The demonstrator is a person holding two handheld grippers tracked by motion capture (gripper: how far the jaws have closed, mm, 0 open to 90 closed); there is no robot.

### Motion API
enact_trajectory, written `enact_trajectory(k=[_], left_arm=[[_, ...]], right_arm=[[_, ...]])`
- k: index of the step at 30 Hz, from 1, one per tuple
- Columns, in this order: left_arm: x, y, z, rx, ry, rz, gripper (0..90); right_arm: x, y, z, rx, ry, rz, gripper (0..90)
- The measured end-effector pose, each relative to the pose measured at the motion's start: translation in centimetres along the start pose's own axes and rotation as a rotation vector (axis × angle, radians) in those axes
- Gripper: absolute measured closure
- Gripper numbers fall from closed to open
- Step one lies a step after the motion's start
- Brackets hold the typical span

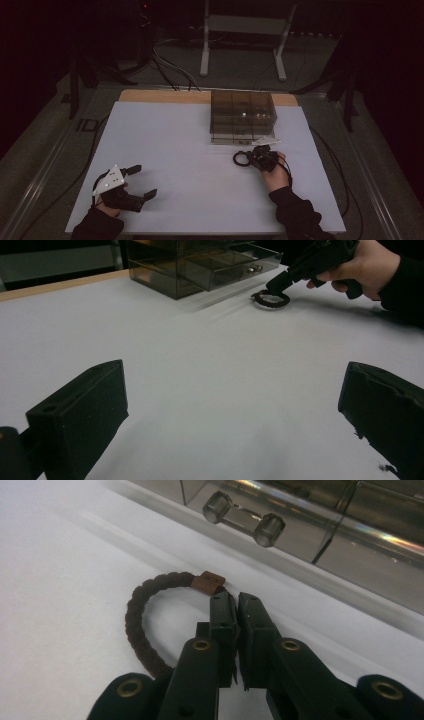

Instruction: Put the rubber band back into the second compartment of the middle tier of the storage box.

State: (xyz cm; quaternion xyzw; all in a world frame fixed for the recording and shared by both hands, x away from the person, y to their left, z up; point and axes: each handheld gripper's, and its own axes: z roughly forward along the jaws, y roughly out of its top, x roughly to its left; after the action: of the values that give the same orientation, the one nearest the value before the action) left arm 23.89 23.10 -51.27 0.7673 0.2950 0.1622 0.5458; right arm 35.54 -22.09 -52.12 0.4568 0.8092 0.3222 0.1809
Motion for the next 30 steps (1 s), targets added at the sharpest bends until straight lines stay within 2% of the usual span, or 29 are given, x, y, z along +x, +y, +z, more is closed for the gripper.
enact_trajectory(k=[4,7,16,30], left_arm=[[0.1,0.0,0.0,-0.001,0.001,-0.003,0.3],[0.1,0.0,0.0,0.000,0.003,-0.002,0.3],[0.0,0.0,0.0,-0.005,0.000,-0.005,0.3],[0.0,0.1,0.1,0.001,0.000,0.001,0.3]], right_arm=[[0.1,-0.1,-0.5,-0.006,0.007,-0.005,86.4],[-0.1,-0.1,-1.1,-0.019,0.024,0.014,86.4],[0.0,-0.4,-2.1,-0.028,0.049,0.021,86.4],[0.5,-0.6,-3.2,-0.045,0.063,0.011,86.4]])
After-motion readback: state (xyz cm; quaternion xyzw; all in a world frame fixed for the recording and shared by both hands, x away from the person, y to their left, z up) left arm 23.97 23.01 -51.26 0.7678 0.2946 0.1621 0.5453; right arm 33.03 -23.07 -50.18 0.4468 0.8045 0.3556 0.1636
